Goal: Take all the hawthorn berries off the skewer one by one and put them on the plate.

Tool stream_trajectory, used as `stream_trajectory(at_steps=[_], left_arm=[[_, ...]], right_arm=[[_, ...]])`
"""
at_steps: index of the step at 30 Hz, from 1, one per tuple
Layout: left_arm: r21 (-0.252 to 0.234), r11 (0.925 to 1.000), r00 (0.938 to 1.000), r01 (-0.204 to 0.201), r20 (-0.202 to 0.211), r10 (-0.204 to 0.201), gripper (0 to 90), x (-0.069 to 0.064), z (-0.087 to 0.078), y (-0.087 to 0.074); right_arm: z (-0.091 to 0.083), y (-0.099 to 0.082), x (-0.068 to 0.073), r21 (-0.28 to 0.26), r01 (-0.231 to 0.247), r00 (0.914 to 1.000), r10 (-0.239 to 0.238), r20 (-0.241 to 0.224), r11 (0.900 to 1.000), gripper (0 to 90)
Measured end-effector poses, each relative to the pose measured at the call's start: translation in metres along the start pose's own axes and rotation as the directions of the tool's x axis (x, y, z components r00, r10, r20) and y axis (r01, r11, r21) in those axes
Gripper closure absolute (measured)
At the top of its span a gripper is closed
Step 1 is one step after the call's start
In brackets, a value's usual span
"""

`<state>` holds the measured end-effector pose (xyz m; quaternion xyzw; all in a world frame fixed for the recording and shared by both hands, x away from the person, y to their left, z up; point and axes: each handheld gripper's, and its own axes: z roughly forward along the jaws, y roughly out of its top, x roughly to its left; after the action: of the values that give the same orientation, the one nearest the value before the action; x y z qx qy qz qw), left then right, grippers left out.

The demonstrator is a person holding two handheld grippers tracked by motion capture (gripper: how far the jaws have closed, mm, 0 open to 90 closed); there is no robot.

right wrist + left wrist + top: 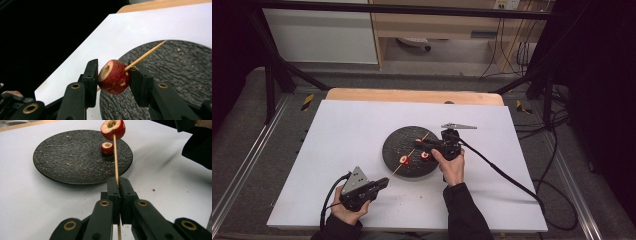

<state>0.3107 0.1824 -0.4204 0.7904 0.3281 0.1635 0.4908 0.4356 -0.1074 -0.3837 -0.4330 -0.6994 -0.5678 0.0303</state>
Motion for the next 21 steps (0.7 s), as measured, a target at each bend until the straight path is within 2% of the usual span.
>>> stream_trajectory(at_steps=[13, 21], left_arm=[[-0.006, 1.0, 1.0, -0.003, 0.003, 0.003, 88.1, 0.0, -0.001, 0.0], [-0.003, 1.0, 1.0, 0.0, 0.002, 0.0, 88.2, 0.0, -0.001, 0.0]], right_arm=[[-0.013, 0.016, -0.005, -0.027, 0.013, 0.9987, -0.011, 0.05, 0.9996, 62.7], [-0.018, 0.025, -0.011, -0.05, 0.023, 0.995, -0.018, 0.098, 0.9985, 62.9]])
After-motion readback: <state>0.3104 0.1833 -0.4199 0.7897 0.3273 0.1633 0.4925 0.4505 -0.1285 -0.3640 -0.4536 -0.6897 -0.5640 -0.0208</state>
